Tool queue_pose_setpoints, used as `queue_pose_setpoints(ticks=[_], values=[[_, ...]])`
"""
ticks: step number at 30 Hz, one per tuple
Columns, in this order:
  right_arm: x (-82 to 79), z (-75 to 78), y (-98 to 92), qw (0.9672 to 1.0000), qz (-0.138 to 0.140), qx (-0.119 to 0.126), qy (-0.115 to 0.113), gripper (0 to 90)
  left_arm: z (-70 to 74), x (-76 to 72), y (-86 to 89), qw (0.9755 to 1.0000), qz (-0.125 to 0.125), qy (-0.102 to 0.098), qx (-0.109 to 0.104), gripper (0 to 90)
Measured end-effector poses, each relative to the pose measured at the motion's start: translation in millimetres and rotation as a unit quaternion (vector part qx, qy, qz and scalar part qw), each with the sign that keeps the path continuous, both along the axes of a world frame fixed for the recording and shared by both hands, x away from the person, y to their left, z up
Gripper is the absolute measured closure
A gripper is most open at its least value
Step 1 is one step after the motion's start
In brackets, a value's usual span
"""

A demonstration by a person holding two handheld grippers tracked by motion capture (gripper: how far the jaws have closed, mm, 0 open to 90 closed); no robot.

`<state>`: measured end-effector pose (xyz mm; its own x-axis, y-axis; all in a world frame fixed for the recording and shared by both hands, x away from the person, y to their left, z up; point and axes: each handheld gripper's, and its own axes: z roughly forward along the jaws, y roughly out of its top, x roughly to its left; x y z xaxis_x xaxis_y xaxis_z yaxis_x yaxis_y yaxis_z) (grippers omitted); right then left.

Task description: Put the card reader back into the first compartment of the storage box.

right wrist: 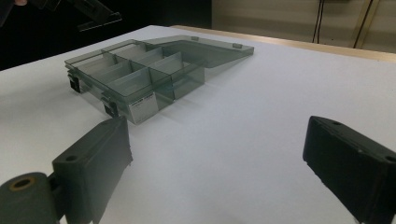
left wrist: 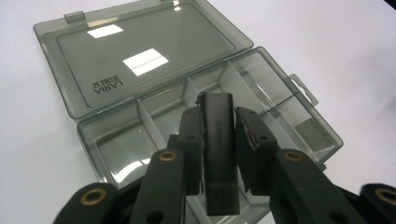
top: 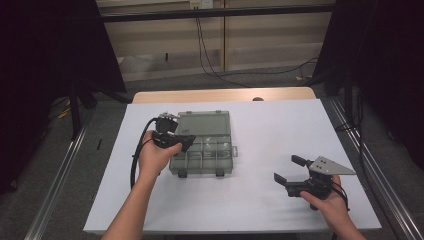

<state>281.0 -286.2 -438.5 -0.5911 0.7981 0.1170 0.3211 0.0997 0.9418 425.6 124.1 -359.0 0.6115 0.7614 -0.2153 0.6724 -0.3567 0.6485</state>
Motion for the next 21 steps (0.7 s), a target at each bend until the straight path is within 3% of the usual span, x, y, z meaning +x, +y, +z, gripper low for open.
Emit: queue_pose_setpoints(ticks=[21], values=[[-0.3, 0.5, -0.7, 1.0, 0.001, 0.001, -0.002, 7.1, -7.1, 11.8, 3.4, 0.9996, 0.03, 0.004, -0.001, 73.1]])
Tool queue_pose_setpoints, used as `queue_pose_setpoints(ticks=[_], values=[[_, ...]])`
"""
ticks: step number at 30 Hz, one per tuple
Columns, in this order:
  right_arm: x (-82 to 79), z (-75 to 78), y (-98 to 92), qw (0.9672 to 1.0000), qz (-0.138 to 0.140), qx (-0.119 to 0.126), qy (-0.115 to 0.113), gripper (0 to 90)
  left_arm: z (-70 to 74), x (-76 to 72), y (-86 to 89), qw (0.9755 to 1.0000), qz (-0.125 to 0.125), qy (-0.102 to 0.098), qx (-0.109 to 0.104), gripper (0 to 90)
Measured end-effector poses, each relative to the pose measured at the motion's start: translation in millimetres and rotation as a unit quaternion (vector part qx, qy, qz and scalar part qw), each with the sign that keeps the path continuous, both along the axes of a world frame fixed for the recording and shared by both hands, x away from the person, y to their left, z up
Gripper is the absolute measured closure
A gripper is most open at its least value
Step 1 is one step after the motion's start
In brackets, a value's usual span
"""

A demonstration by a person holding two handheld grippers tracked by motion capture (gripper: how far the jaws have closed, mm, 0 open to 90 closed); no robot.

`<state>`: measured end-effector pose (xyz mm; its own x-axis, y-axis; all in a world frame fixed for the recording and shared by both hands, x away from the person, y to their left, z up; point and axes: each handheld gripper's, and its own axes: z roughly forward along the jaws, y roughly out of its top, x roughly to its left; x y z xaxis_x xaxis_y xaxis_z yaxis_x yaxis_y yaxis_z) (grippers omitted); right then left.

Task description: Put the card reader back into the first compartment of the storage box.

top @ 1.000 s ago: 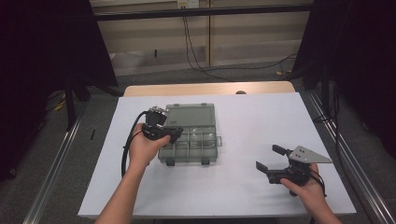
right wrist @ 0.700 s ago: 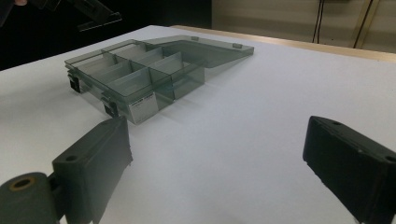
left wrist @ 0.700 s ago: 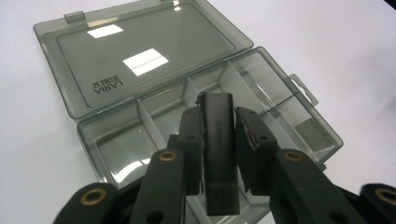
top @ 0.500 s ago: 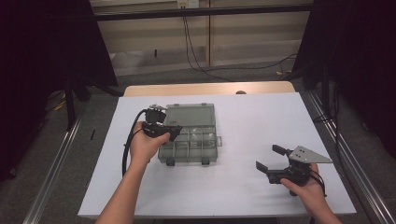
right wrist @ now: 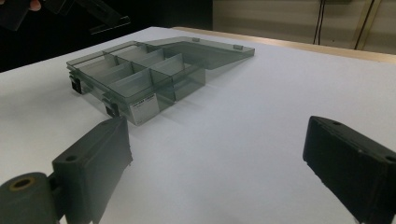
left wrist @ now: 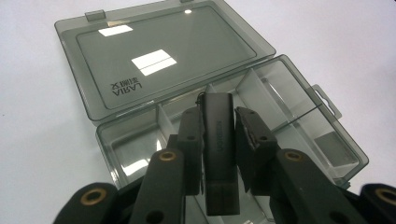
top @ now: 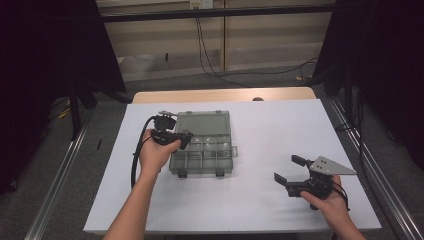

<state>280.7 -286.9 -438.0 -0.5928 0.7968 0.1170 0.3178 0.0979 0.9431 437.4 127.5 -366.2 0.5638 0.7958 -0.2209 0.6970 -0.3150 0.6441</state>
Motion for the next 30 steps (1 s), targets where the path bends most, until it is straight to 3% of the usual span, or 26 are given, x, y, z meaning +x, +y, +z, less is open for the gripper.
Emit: queue_pose_setpoints(ticks=[30], values=[[0.0, 0.4, -1.8, 1.0, -0.001, -0.001, -0.002, 7.1, -9.9, 12.6, 4.5, 0.9995, 0.031, 0.003, 0.008, 73.1]])
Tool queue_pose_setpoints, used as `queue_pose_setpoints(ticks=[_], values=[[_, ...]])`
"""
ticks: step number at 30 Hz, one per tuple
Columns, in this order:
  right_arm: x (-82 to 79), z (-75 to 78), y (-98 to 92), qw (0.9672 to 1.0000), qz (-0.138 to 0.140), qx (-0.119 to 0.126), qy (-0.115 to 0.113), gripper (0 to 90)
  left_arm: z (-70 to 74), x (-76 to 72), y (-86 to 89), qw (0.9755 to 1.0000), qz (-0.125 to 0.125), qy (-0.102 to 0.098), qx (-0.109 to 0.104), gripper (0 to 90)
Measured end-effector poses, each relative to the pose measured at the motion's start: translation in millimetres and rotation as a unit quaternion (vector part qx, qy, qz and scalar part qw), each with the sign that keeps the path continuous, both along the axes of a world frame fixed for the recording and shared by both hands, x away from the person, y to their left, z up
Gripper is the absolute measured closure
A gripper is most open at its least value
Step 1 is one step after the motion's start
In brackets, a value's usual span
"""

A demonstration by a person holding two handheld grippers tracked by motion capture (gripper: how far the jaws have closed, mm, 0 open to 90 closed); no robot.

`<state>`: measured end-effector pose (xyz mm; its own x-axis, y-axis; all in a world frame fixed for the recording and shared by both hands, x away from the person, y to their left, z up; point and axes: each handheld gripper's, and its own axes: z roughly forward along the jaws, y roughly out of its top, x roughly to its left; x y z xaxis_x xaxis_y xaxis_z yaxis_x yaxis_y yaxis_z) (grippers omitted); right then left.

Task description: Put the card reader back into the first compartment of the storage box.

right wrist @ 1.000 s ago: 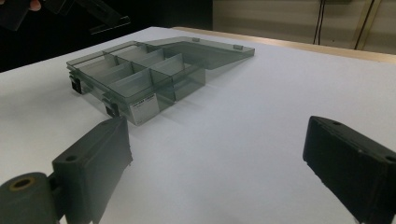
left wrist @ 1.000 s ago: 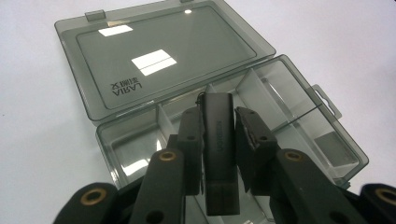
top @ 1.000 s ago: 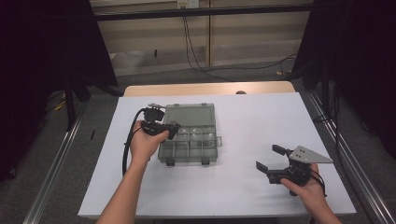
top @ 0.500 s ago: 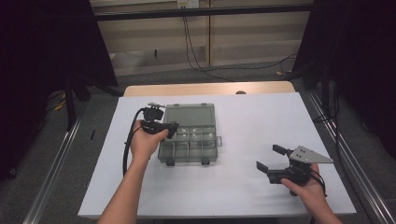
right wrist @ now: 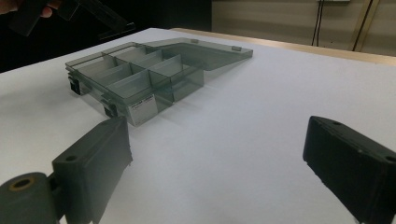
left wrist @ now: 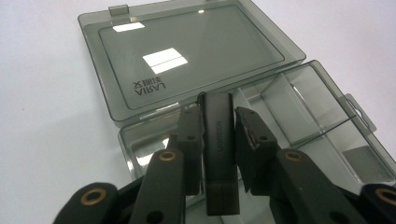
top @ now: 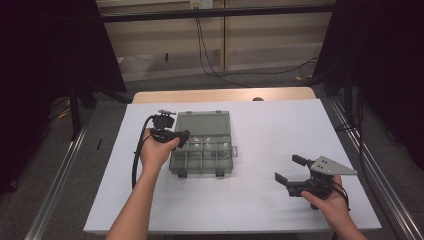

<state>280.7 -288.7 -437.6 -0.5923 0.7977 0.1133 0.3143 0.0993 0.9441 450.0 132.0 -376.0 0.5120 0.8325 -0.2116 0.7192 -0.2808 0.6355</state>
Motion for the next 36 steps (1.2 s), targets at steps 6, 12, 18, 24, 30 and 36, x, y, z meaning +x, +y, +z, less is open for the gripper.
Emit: queue_pose_setpoints(ticks=[6, 12, 18, 24, 30, 36], values=[[0.1, -0.2, 0.3, 1.0, 0.001, 0.0, 0.0, 7.1, -1.3, 2.2, 1.7, 1.0, 0.003, 0.0, 0.004, 73.1], [0.1, 0.0, 0.0, 1.0, -0.001, 0.001, -0.001, 7.1, -2.5, 3.6, 2.4, 0.9999, 0.01, -0.002, 0.004, 73.1], [0.0, 0.0, 0.2, 1.0, -0.001, -0.002, -0.003, 7.2, -4.6, 5.0, 3.2, 0.9999, 0.014, 0.0, 0.008, 73.1], [-0.1, -0.1, 0.6, 1.0, -0.001, -0.001, -0.003, 7.1, -8.2, 5.8, 4.1, 0.9997, 0.019, 0.001, 0.012, 73.1], [-0.1, 0.1, 0.2, 1.0, -0.001, -0.001, -0.002, 7.2, -11.9, 6.5, 4.9, 0.9996, 0.023, 0.001, 0.016, 73.0], [-0.2, 0.1, 0.2, 1.0, -0.001, -0.001, -0.002, 7.1, -17.5, 6.8, 5.6, 0.9995, 0.024, 0.005, 0.02, 73.0]])
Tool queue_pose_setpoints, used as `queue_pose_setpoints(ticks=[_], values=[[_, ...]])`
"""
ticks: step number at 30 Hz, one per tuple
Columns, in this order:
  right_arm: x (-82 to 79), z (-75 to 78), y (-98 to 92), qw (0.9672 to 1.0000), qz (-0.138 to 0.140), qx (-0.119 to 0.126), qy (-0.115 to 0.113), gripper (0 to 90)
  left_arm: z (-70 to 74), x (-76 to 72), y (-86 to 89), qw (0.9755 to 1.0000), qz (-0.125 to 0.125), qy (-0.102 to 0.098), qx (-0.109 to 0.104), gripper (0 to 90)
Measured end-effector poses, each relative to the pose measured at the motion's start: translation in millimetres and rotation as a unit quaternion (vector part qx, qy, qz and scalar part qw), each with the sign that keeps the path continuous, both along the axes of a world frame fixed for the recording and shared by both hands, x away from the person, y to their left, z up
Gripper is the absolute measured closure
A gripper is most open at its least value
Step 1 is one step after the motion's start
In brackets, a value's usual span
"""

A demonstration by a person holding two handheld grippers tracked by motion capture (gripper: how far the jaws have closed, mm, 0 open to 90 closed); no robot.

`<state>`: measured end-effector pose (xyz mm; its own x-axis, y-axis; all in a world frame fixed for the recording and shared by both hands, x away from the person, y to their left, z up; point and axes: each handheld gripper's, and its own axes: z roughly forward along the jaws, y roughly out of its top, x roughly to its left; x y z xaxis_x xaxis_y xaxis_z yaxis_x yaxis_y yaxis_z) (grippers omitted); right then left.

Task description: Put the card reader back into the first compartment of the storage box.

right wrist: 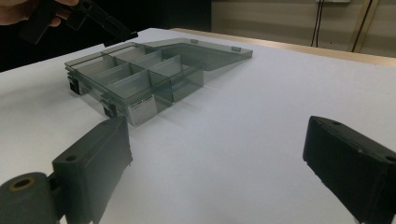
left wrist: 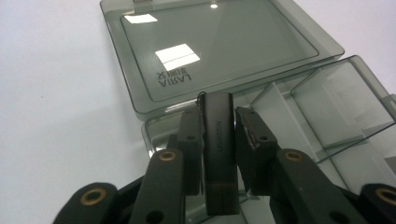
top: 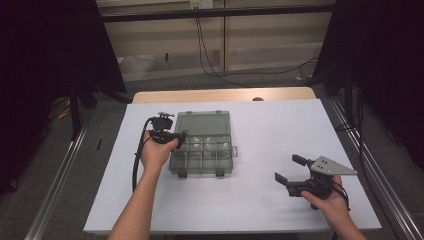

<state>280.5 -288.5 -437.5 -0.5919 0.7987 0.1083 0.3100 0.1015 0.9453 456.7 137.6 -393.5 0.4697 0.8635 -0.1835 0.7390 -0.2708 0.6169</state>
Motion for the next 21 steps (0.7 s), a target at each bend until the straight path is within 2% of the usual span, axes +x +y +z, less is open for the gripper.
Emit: queue_pose_setpoints(ticks=[21], values=[[-0.3, 0.2, 0.1, 1.0, 0.0, 0.0, -0.002, 7.3, -7.1, -0.1, -2.4, 0.9999, 0.002, -0.004, 0.01, 73.0]])
